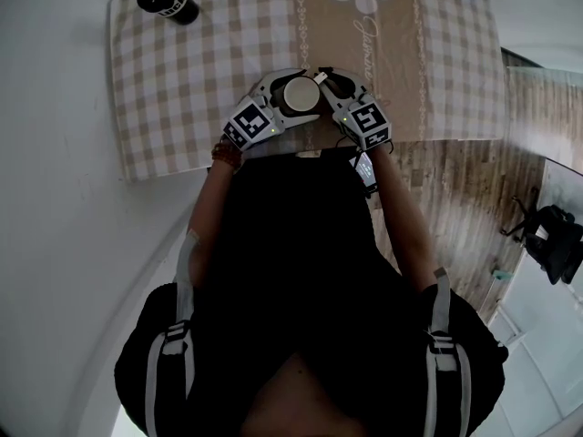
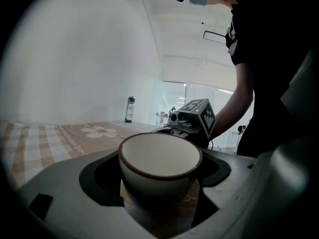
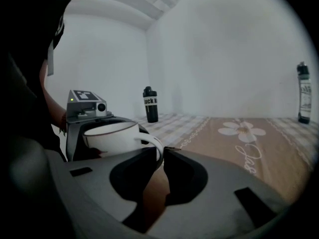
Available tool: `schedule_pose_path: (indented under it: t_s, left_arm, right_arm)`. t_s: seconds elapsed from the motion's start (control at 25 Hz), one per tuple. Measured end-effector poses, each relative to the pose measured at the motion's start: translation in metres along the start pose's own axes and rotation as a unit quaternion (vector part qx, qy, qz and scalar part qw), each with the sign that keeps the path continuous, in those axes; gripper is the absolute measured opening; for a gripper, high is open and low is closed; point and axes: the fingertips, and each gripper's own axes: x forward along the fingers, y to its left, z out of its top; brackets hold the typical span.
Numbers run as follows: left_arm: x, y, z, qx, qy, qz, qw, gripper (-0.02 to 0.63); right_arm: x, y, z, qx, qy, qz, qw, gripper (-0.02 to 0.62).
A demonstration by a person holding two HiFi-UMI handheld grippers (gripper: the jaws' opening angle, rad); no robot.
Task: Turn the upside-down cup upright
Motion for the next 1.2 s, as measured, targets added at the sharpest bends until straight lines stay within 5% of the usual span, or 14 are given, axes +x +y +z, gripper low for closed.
schedule_pose_path:
  t_s: [0.12,0.36,0.6,0.88,1.2]
  left_arm:
    - [-0.003,-0.004,0.0,-0.006,0.001,0.0,1.0,0.433]
    - [-0.034,-0.002,0.016,-0.083,-0.063,-0.005,0.9945,0.453]
    - [-0.071,0.017,0.032,-0.107,-0.117,0.043,0.9864,0.341]
    - [-0.078,0.021,0.048,-0.079,-0.116,0.064,0.9881,0.212]
    - [-0.072,0.015,0.037,-0.021,-0.054,0.081,0.995,0.186]
  right_arm:
    - [-0.002,0.001,0.002,0.044,-0.012,0.007,0.999,0.032]
    - [-0.004,0.012,0.013,0.02,-0.004,0.03,0.999,0.031]
    - [-0.014,0.005,0.029,0.018,-0.022,0.023,0.999,0.032]
    - [-0.025,0.007,0.053,-0.02,-0.042,-0.008,0.999,0.034]
    - [-0.032,0.013,0.061,-0.088,-0.036,-0.056,0.994,0.034]
